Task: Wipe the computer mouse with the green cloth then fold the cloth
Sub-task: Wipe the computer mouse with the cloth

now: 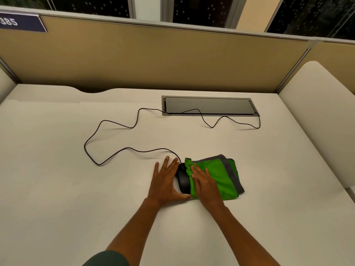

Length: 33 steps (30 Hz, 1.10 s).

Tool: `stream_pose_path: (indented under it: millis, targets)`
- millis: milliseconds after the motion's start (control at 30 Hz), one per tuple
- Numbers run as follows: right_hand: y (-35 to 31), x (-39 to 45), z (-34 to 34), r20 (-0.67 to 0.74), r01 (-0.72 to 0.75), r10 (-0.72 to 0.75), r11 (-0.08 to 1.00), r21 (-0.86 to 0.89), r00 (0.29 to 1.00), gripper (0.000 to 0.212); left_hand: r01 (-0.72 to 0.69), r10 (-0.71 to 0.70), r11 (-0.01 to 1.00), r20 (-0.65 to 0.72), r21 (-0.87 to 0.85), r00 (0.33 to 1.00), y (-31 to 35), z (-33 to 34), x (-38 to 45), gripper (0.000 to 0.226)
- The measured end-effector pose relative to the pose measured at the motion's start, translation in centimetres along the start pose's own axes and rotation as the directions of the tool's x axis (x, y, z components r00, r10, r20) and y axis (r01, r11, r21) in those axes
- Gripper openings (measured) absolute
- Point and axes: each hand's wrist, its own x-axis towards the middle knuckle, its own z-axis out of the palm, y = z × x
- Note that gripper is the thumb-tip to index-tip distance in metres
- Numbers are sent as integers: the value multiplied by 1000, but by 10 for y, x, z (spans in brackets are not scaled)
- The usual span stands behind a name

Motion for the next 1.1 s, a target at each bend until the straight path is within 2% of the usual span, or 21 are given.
stream_pose_path:
  millis: [167,333,500,633,767,933,1000,1100]
  targets:
    - [0,24,-3,60,-59,51,990,129,997,32,13,-13,1000,13,6,1000,1,-1,1,128]
    - [-3,16,-1,-16,-91,97,970,224,995,31,27,-27,1000,6,0,1000,1,-2,0,127]
    - [-8,-9,-1,-101,-86,114,965,249,988,33,31,-31,999,29,9,999,2,-4,0,125]
    - [-2,-34,1,-129,7,9,992,127,992,33,32,-32,999,30,-2,999,3,-4,-1,126]
    - [-3,-51,8,-120,229,-233,972,-43,965,33,16,-16,1000,34,6,999,0,-4,0,127]
    - [-14,-42,18,-81,425,-440,892,-154,894,30,3,-4,1000,68,20,998,0,-5,1,106]
    - [-18,-35,16,-75,460,-477,871,-173,876,43,6,-7,1000,58,27,998,0,-5,1,98]
    - [-17,-37,15,-66,454,-471,873,-178,880,33,4,-5,1000,61,27,998,0,-4,1,97]
